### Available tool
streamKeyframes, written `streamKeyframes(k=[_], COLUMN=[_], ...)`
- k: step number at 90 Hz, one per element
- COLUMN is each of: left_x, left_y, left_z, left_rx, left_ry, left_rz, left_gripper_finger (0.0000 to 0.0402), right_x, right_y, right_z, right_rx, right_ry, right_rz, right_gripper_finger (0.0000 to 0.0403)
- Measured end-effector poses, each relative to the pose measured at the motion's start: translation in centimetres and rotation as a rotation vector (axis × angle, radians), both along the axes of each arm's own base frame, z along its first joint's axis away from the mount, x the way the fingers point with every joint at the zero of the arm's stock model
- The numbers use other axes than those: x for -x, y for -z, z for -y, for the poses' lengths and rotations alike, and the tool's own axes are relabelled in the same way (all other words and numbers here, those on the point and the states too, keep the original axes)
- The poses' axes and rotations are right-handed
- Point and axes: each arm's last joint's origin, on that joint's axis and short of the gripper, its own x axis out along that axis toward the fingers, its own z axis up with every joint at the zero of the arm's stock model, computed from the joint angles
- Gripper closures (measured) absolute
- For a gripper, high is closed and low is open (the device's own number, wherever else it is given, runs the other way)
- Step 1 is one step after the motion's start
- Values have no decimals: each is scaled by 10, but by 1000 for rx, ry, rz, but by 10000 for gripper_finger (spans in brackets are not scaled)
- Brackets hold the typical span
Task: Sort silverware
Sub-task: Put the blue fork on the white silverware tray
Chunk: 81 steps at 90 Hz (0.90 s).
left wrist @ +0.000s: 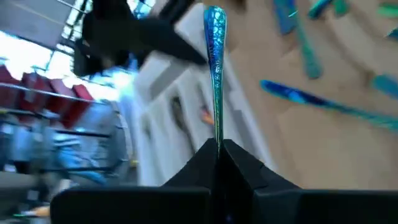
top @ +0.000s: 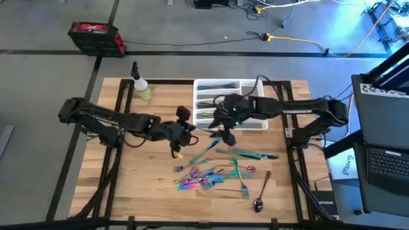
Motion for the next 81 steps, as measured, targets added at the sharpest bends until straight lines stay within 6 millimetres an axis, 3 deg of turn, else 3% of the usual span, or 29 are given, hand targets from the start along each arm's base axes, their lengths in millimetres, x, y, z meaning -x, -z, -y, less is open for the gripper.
streamKeyframes(k=[30, 50, 81], left_x=[-7, -17, -22], left_y=[-8, 4, 13], left_z=[-15, -19, -21], left_rx=[-162, -192, -229], left_ry=[-11, -9, -8], left_rz=[-7, -61, -104], left_gripper_finger=[401, 401, 401], right_x=[-15, -19, -17], right_y=[8, 10, 7], right_z=[17, 18, 35], right_rx=[-78, -101, -60], right_ry=[6, 13, 123], right_rz=[54, 70, 85], right_gripper_finger=[214, 240, 243])
